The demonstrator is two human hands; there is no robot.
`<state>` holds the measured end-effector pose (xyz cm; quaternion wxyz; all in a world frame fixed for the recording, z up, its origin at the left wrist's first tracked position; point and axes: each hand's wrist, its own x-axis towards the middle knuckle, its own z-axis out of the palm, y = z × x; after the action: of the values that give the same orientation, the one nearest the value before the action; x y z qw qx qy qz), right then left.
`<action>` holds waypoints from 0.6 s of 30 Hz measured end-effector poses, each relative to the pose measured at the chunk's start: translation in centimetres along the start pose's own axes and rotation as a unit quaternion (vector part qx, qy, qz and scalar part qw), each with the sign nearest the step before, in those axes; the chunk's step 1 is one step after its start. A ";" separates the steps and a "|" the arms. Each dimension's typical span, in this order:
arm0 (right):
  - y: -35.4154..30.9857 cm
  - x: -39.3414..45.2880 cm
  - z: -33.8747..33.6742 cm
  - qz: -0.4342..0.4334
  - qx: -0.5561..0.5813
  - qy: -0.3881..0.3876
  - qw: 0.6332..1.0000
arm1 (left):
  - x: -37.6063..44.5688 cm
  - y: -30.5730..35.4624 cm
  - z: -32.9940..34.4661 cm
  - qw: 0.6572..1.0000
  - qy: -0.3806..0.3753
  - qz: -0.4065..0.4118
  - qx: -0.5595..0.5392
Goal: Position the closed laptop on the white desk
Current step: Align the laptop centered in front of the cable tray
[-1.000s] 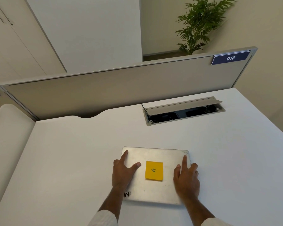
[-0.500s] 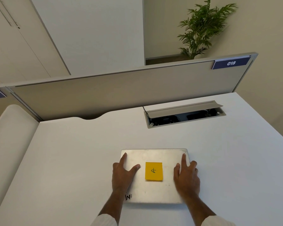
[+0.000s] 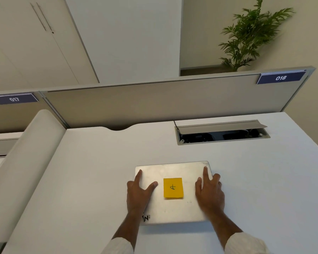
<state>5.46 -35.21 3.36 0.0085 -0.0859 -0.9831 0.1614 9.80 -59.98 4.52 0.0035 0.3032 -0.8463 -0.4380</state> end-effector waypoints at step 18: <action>0.2 1.4 2.0 -0.022 -0.022 -0.051 0.998 | 1.5 -2.2 1.0 0.985 -0.053 0.032 0.160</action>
<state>4.06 -35.37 1.36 -0.0396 -0.0564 -0.9872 0.1439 9.42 -60.97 1.81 -0.0762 0.2492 -0.9135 -0.3125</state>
